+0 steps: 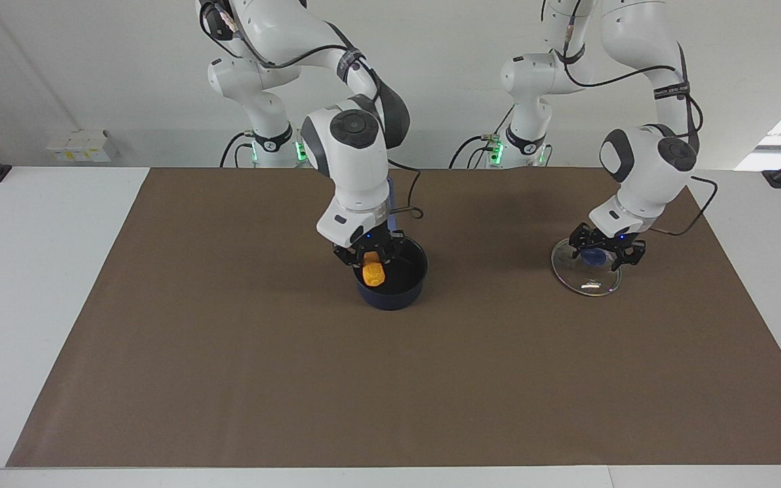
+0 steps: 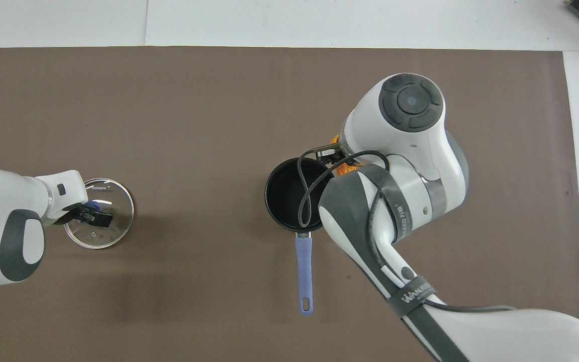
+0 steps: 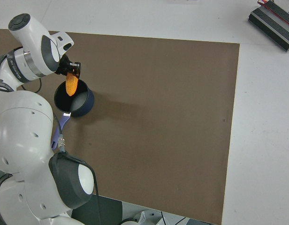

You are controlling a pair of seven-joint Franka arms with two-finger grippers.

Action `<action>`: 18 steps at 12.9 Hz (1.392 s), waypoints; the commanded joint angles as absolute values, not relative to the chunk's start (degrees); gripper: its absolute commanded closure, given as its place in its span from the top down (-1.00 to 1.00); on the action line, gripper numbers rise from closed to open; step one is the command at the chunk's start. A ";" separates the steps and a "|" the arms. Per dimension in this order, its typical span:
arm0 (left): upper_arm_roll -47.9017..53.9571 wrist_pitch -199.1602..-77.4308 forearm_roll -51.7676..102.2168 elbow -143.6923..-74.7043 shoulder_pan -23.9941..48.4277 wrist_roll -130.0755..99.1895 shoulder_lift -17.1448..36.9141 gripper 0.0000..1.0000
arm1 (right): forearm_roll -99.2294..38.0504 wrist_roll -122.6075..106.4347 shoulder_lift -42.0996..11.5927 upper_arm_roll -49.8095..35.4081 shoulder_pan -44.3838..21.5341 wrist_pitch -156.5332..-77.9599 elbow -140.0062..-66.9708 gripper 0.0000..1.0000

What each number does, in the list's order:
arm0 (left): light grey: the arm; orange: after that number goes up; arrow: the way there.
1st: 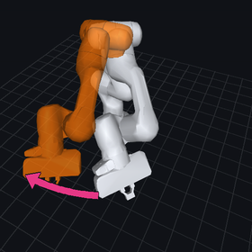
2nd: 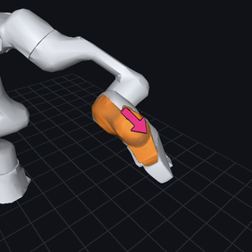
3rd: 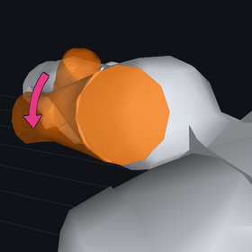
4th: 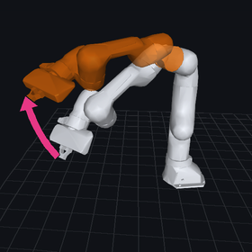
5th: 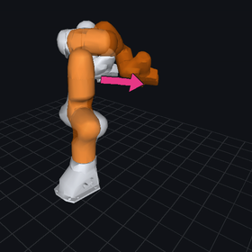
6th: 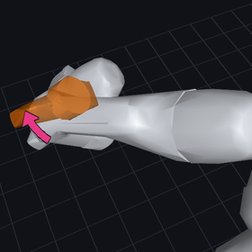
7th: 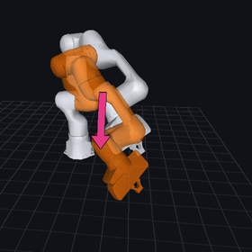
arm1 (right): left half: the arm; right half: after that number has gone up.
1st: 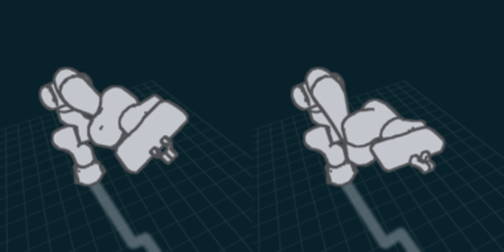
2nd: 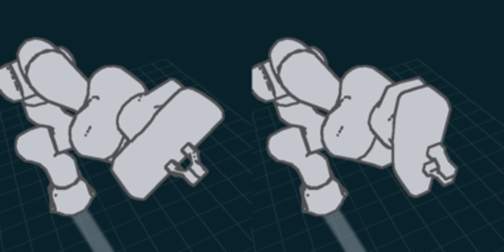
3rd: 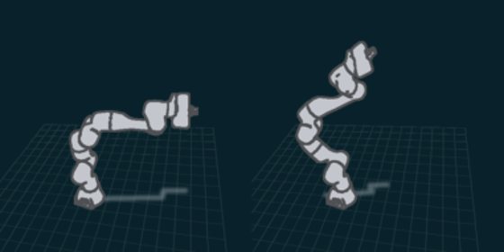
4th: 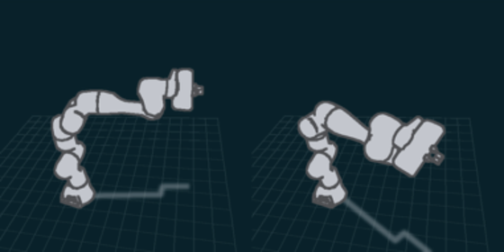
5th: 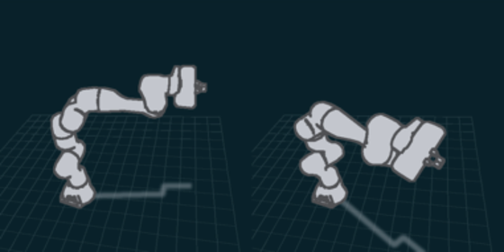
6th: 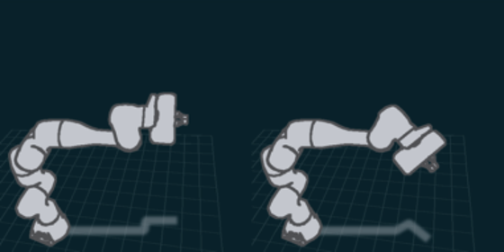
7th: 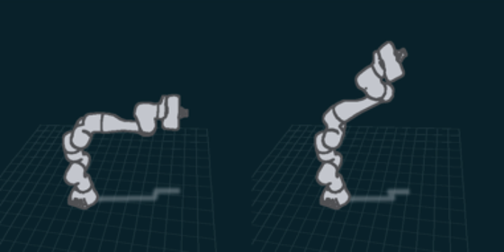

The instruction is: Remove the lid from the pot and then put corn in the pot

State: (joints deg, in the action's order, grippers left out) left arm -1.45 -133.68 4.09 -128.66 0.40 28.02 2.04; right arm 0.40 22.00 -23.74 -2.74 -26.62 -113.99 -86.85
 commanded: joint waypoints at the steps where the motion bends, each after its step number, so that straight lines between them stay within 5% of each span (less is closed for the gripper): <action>1: -0.97 -127.03 4.92 -121.66 1.66 22.01 3.07 1.00 | 0.00 22.85 -27.06 -2.81 -27.51 -116.96 -85.43 -1.00; 10: -1.14 -105.92 4.22 -101.53 5.63 9.58 3.43 1.00 | -0.35 16.88 -25.67 -3.87 -27.86 -117.24 -92.19 -1.00; 15: -1.58 -105.13 3.96 -100.46 1.32 9.94 2.11 1.00 | -0.35 16.52 -25.84 -4.31 -27.95 -118.47 -93.77 -0.95; 16: -1.58 -104.07 4.04 -100.55 1.32 8.97 1.59 1.00 | -0.35 16.44 -25.84 -4.31 -27.86 -118.65 -94.04 -0.77; 17: -1.58 -102.93 4.04 -99.50 1.14 4.96 1.67 1.00 | -0.44 16.44 -25.93 -4.39 -27.86 -118.74 -94.04 -0.23; 18: -1.50 -100.66 4.04 -97.49 1.23 1.53 2.19 1.00 | -0.44 16.52 -25.93 -4.39 -27.86 -118.74 -93.87 0.68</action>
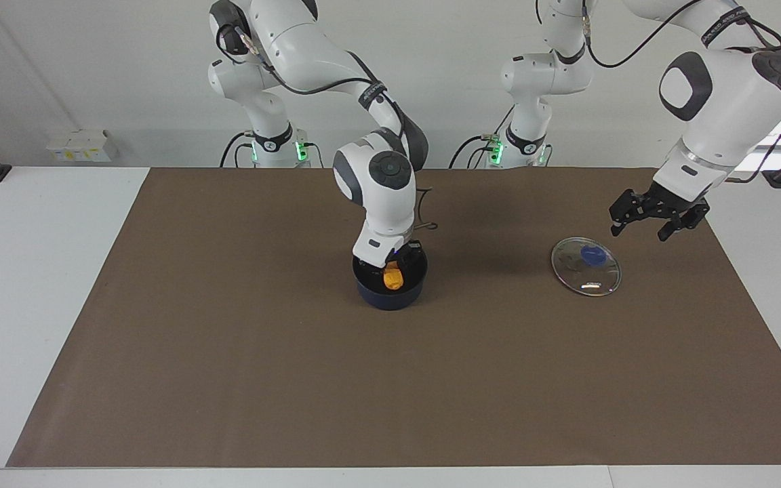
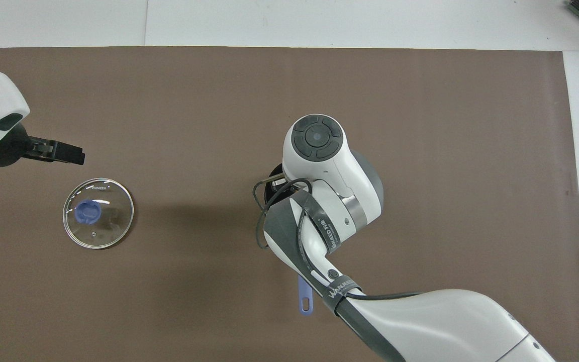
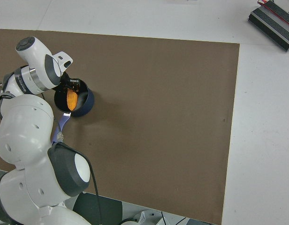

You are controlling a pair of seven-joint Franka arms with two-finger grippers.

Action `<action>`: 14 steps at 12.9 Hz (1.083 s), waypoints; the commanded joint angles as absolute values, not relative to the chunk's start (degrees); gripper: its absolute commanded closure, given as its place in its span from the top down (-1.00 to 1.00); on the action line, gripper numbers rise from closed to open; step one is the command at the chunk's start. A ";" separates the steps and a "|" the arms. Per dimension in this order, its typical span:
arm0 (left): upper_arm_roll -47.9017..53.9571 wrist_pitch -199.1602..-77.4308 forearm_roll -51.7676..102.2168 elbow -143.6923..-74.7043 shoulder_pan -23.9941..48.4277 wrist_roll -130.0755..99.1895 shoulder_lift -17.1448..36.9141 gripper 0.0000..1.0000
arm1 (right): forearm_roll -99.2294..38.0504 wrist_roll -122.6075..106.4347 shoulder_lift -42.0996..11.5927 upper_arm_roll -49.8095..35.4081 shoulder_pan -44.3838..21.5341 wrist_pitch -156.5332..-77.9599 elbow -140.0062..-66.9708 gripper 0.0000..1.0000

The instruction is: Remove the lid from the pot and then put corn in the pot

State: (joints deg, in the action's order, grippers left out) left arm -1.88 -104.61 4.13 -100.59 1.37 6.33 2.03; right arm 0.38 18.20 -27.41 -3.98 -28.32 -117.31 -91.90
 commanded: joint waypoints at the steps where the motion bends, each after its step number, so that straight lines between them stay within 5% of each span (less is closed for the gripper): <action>1: -1.49 -97.94 4.04 -94.95 1.14 0.28 2.55 1.00 | -0.44 16.70 -26.10 -4.39 -27.77 -118.74 -93.61 1.00; 4: -1.49 -91.78 3.87 -89.32 1.23 0.09 2.37 1.00 | -0.44 17.23 -25.23 -4.13 -27.16 -117.60 -92.20 1.00; 10: -0.62 -80.17 -0.17 -80.61 2.20 0.79 2.72 1.00 | 0.70 17.31 -14.08 -3.17 -19.52 -112.78 -92.20 1.00; 14: -0.26 -82.96 -0.09 -82.35 2.55 0.79 1.85 1.00 | 0.79 16.52 -6.69 -3.16 -11.97 -106.46 -90.89 1.00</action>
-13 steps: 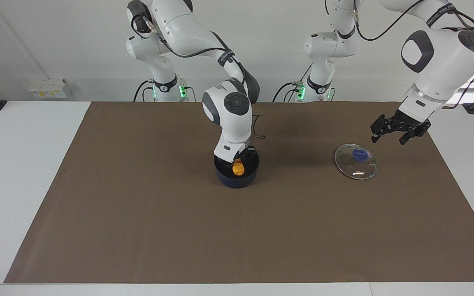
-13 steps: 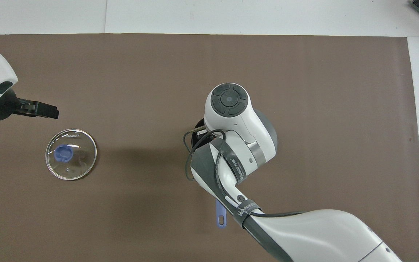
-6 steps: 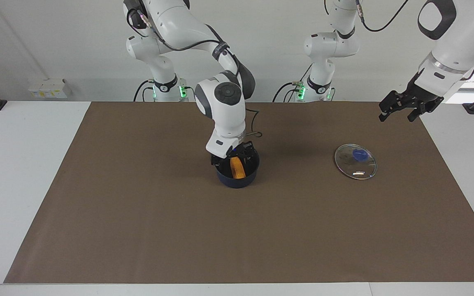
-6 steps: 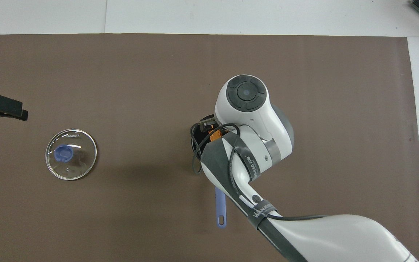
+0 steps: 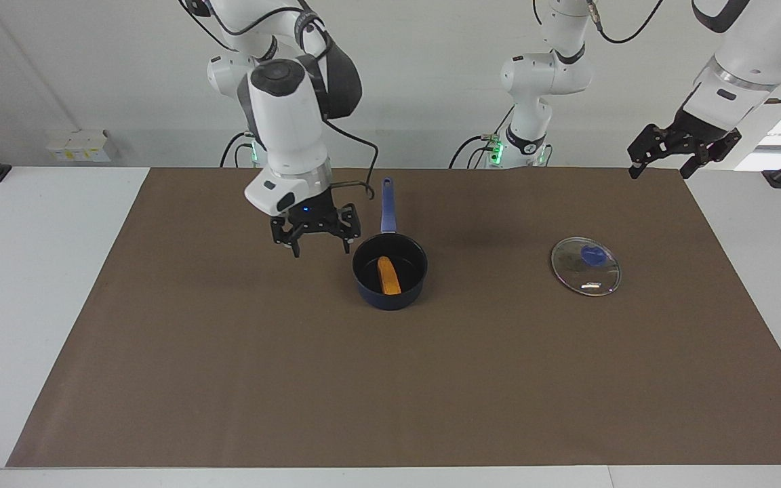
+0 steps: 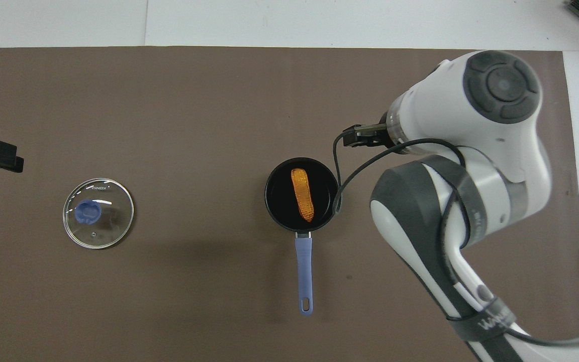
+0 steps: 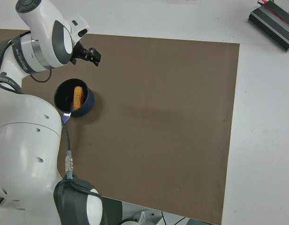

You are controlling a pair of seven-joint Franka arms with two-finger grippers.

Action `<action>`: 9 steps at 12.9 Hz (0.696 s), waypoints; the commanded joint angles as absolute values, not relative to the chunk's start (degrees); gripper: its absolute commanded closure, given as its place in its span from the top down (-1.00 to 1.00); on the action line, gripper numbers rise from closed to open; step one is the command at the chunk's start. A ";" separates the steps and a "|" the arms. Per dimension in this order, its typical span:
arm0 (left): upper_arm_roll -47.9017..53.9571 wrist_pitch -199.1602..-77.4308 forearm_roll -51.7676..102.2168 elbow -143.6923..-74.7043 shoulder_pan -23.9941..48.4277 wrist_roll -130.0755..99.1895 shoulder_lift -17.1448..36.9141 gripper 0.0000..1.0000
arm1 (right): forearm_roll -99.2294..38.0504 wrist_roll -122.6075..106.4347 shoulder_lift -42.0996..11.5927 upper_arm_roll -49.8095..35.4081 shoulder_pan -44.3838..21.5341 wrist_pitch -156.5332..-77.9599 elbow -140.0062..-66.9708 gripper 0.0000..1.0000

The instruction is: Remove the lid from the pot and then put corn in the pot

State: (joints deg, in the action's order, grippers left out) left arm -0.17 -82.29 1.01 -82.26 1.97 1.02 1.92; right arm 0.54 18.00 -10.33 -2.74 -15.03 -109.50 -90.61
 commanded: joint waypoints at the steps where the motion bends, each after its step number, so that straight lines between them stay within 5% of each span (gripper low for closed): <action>1: -0.26 -82.97 0.00 -82.44 2.55 0.79 1.76 1.00 | 0.70 16.44 -5.46 -3.16 -10.47 -103.30 -89.49 1.00; 9: -0.26 -83.14 0.09 -84.81 2.55 0.09 0.35 1.00 | 0.79 16.26 3.42 3.32 -10.11 -91.51 -86.40 1.00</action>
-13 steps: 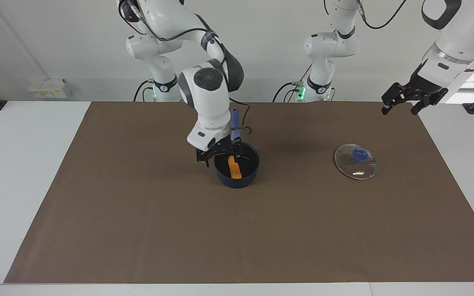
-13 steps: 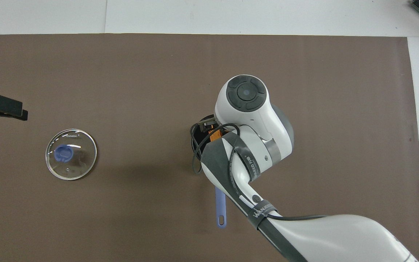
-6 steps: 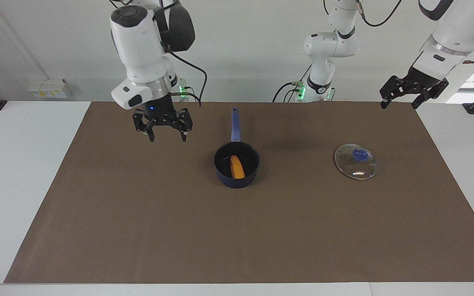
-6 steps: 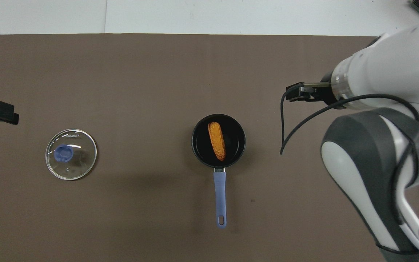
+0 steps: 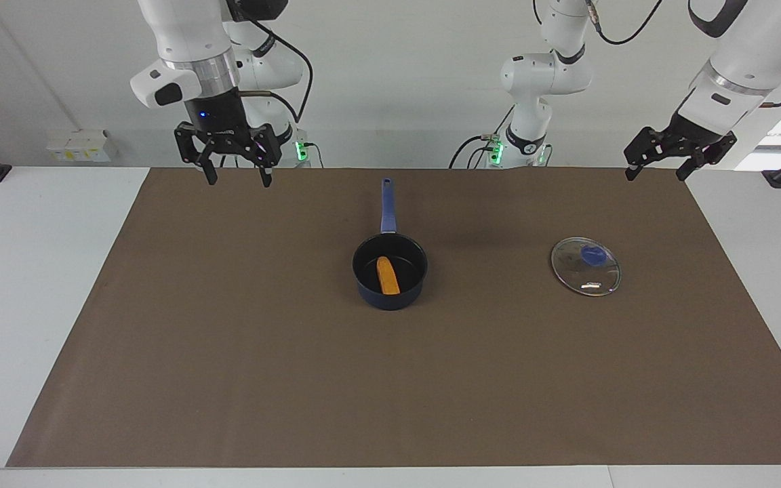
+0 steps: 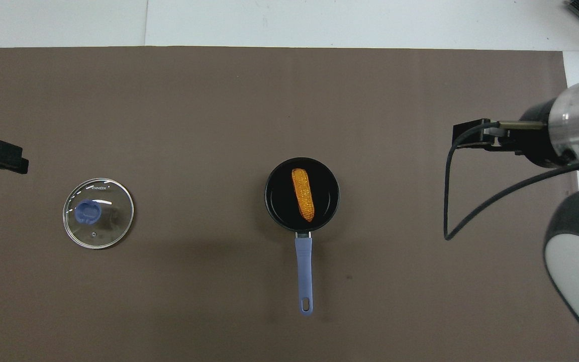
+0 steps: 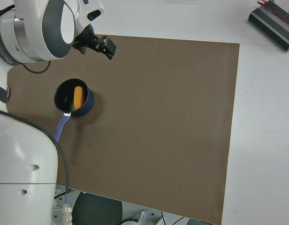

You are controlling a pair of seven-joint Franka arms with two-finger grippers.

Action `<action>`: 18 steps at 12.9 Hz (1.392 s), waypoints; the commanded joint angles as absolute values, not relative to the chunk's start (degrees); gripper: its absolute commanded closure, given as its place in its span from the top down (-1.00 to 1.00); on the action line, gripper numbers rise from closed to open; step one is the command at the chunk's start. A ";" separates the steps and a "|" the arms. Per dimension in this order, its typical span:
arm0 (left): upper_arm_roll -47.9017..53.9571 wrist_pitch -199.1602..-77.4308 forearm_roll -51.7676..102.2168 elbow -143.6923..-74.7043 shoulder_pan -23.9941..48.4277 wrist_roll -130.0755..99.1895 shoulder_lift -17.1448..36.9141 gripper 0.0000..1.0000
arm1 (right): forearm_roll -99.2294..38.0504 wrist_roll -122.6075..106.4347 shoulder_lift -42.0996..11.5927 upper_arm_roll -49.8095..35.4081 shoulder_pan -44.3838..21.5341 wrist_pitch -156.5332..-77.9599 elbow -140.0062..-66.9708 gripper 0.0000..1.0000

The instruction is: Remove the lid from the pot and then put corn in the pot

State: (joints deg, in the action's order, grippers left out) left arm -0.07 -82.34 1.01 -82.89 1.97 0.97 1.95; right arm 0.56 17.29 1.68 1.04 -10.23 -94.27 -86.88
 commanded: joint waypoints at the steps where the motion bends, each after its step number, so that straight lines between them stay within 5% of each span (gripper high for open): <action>1: -0.26 -83.14 0.09 -84.81 2.55 0.09 0.35 1.00 | 0.79 14.35 3.69 4.73 -10.11 -90.02 -86.40 1.00; 7: -0.26 -83.14 0.09 -84.90 2.46 0.26 0.35 1.00 | -0.35 2.39 8.00 9.66 -10.11 -81.39 -90.44 1.00; 15: -0.26 -83.14 0.09 -84.90 2.46 0.53 0.35 1.00 | 0.61 -1.14 9.49 10.02 -4.57 -84.01 -94.57 1.00; 18: -0.26 -83.32 0.09 -84.90 2.46 0.53 0.35 1.00 | 0.70 -0.79 5.29 10.02 -3.96 -87.36 -89.32 1.00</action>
State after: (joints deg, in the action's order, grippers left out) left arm -0.07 -82.34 1.01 -82.90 1.97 0.90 1.93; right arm 0.48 0.10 7.72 10.42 -4.76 -86.43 -92.48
